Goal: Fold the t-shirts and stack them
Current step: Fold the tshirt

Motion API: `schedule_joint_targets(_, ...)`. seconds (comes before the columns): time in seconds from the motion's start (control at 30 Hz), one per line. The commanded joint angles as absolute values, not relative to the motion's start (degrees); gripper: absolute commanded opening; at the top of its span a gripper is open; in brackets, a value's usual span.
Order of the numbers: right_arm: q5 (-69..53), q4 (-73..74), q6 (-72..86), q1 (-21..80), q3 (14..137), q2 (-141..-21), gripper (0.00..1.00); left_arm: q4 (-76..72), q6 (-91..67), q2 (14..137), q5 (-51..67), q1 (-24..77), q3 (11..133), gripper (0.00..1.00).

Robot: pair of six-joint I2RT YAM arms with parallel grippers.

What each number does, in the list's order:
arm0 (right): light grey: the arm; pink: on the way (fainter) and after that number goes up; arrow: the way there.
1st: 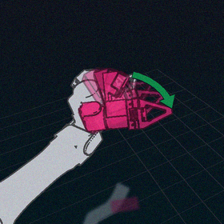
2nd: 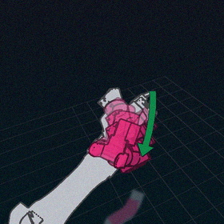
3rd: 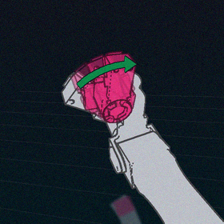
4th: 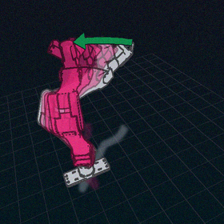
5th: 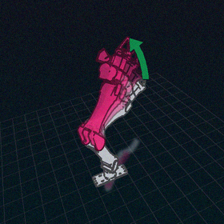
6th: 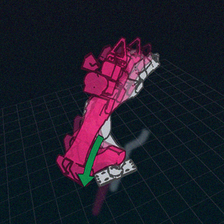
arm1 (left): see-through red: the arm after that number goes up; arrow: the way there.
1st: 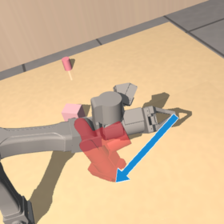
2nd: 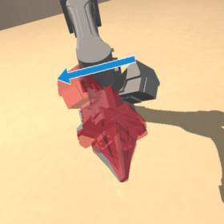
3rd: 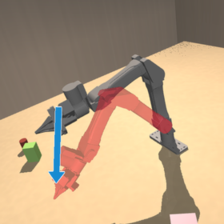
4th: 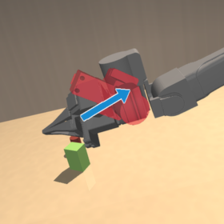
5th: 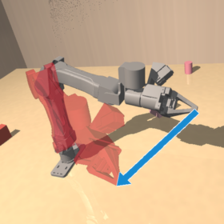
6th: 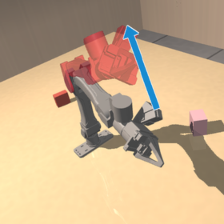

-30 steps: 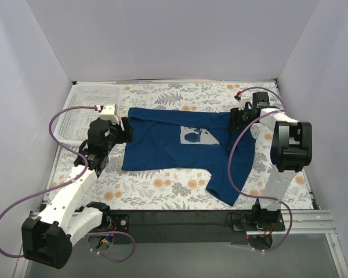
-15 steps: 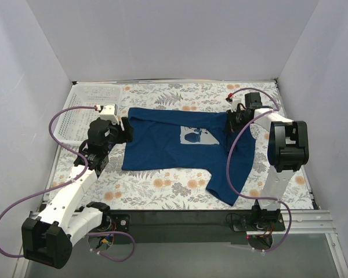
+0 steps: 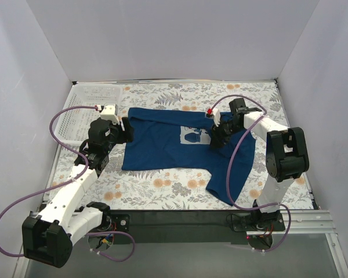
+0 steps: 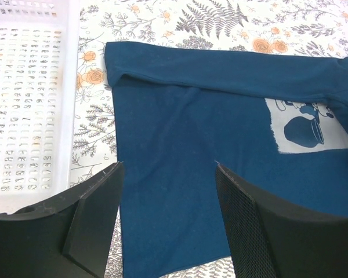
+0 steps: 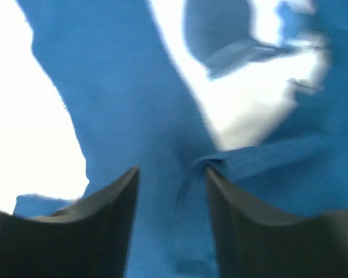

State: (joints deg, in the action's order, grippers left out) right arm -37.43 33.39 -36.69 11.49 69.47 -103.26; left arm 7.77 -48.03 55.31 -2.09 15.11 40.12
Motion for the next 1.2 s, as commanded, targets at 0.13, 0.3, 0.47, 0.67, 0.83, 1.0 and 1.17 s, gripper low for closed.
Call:
schedule_joint_targets(0.13, -48.1, 44.8, -51.8, 12.7, 70.0, -100.0, 0.52, 8.0, -48.2, 55.8, -1.8, 15.3, 39.7, 0.60)
schedule_joint_targets(0.3, -41.5, 35.3, -41.2, 8.2, 70.0, -98.1, 0.49, 8.0, -48.2, 56.1, -1.6, 15.3, 39.8, 0.60)
schedule_joint_targets(0.47, -40.1, 33.6, -39.7, 6.3, 68.3, -95.5, 0.49, 8.0, -48.3, 56.1, -1.5, 15.3, 39.6, 0.60)
schedule_joint_targets(0.67, -36.6, 47.2, -59.7, 5.7, 63.8, -86.6, 0.55, 13.4, -61.8, 60.4, 4.5, 15.3, 41.9, 0.64)
schedule_joint_targets(0.83, -36.5, 60.5, -89.1, 5.7, 53.1, -76.5, 0.61, 26.3, -77.1, 66.7, 17.0, 15.3, 44.3, 0.52)
schedule_joint_targets(1.0, -34.4, 62.9, -101.9, 7.6, 43.0, -68.7, 0.64, 30.3, -82.3, 60.5, 19.2, 15.5, 36.7, 0.59)
schedule_joint_targets(1.17, -31.3, 62.1, -101.3, 11.2, 38.9, -68.7, 0.62, 35.6, -87.2, 58.4, 9.8, 15.6, 33.3, 0.60)
